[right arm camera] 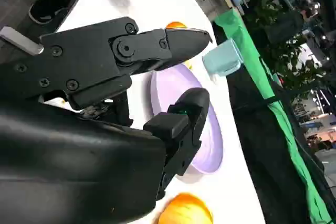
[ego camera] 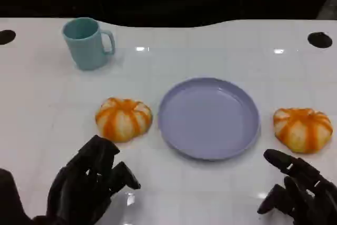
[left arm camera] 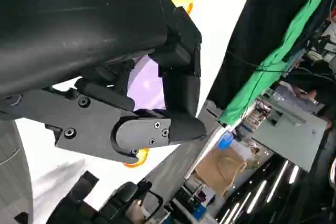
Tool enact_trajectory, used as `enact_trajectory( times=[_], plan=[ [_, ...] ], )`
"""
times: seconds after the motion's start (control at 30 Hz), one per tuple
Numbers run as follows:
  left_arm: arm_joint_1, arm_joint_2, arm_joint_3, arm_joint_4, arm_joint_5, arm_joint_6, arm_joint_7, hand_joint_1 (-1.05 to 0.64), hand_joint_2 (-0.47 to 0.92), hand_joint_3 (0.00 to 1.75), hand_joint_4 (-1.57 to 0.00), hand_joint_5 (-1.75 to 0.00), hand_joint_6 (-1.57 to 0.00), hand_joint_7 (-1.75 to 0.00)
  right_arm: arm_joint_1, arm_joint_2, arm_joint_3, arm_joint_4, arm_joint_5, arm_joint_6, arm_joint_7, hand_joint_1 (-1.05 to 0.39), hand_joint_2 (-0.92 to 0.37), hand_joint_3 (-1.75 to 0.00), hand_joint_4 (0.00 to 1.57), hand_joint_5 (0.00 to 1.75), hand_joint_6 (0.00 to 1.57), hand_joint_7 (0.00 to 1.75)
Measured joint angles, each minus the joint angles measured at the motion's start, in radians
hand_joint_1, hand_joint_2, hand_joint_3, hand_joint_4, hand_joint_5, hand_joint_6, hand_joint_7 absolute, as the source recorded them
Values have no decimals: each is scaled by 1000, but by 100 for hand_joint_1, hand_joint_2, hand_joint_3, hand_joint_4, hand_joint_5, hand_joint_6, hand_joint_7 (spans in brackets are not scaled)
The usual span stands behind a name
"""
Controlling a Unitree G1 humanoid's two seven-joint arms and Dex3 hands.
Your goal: Grasp the bread from the table and place it into the plate.
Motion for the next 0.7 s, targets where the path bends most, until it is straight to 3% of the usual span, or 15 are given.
enact_trajectory(
  times=[0.7],
  plan=[
    [-8, 4, 8, 15, -16, 3, -17, -55, 92, 41, -70, -175, -54, -161, 0, 2, 7, 0, -16, -7, -10, -83, -92, -19, 64, 156, 94, 62]
  ],
)
